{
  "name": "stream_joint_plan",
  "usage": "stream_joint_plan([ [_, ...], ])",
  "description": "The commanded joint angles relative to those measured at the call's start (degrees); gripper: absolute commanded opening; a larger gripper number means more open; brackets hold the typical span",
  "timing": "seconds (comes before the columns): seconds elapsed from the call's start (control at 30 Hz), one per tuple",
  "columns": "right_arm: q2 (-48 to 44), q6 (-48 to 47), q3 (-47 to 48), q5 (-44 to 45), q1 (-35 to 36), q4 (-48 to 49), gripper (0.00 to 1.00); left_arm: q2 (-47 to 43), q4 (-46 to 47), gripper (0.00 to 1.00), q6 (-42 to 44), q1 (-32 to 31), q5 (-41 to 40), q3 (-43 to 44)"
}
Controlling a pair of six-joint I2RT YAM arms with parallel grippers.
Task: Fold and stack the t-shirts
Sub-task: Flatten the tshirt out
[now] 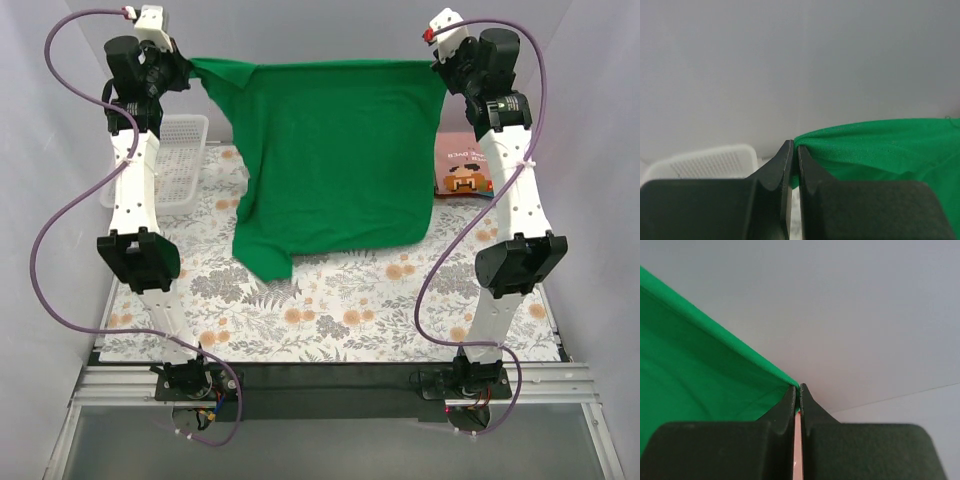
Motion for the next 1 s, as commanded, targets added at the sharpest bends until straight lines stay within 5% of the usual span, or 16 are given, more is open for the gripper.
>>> stream_joint_plan([
  [0.0,-4.2,1.7,2.4,7.3,-0.8,21.9,0.01,-0.3,7.5,0.00,-1.0,1.0,-3.6,14.2],
  [0.13,-6.2,2.3,-0.1,7.3,-1.0,33.2,0.01,-7.5,22.6,0.00,1.8,1.0,-5.3,3.0],
  [0.27,-6.6,2.7,-2.2,5.6,-1.5,34.6,0.01,-13.5,28.6,0.00,4.9,0.9,-4.6,-10.9],
  [0.4,-10.5,3.7,-18.1,0.2,-1.5,34.7,0.01,-18.2,32.8,0.00,7.1,0.9,-2.8,-25.0],
  [0.73,-21.2,-2.4,-57.0,-10.3,-1.4,34.7,0.01,-30.0,32.6,0.00,13.8,0.7,6.7,-67.5],
  [0.97,-20.4,-4.2,-59.7,-13.0,-1.4,29.5,0.01,-30.1,25.2,0.00,15.9,0.8,6.1,-73.1],
])
